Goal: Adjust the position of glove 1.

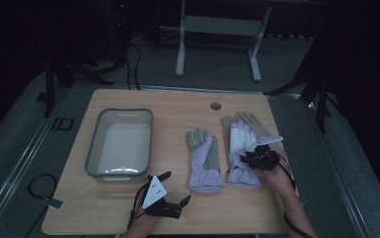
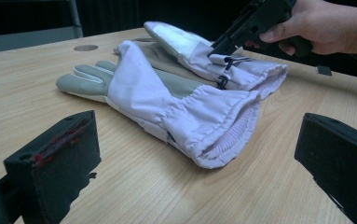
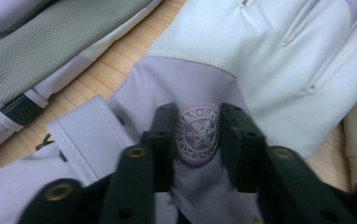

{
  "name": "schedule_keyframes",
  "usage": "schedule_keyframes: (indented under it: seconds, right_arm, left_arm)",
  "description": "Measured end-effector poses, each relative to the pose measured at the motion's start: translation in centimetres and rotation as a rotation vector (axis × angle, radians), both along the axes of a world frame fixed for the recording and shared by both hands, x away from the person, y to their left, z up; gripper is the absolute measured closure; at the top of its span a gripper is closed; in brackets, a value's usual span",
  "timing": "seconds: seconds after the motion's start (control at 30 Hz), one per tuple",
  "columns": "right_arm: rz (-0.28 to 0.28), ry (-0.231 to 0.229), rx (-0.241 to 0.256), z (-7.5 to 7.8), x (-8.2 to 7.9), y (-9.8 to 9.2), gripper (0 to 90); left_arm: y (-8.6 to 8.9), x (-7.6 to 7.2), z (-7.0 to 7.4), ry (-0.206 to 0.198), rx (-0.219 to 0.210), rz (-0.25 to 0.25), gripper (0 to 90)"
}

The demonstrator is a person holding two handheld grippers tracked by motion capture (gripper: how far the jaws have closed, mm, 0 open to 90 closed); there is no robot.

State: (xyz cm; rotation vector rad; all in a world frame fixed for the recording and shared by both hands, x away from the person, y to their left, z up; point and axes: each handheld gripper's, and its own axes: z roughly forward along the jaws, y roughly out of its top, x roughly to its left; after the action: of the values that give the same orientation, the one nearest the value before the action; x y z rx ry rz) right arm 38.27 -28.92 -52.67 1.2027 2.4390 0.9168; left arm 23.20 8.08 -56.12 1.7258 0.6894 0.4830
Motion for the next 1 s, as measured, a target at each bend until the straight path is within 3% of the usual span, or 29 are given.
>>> schedule_keyframes:
  seconds: [0.13,0.23,0.43,0.6,0.63,0.73,0.83,1.0]
  right_arm:
    - [-0.025,0.007,0.000,1.0,-0.4,0.1,78.5]
    - [-0.039,0.019,0.051,2.1,-0.6,-0.4,79.4]
    - [-0.038,-0.019,0.068,5.6,-1.1,0.0,79.7]
    - [-0.016,-0.040,0.079,8.2,-1.6,1.8,79.7]
    - [0.009,-0.048,0.091,9.4,-1.8,2.7,79.7]
    - [0.025,-0.062,0.109,10.8,-2.3,4.3,79.6]
    - [0.041,-0.074,0.086,11.5,-2.8,6.2,79.6]
    - [0.066,-0.050,0.063,11.4,-3.0,8.9,79.6]
  left_arm:
    - [0.0,0.0,0.0,0.000,-0.003,0.002,0.0]
    - [0.1,0.0,0.0,0.000,-0.005,0.003,0.0]
    - [0.0,0.0,0.0,0.002,-0.005,0.006,0.0]
    - [0.1,0.0,0.0,-0.002,-0.009,0.007,0.0]
    - [0.1,0.0,0.0,-0.003,-0.011,0.006,0.0]
    - [0.1,-0.1,0.0,-0.005,-0.013,0.004,0.0]
    - [0.1,-0.1,0.0,-0.008,-0.012,0.004,0.0]
    - [0.2,-0.2,0.0,-0.014,-0.015,0.000,0.0]
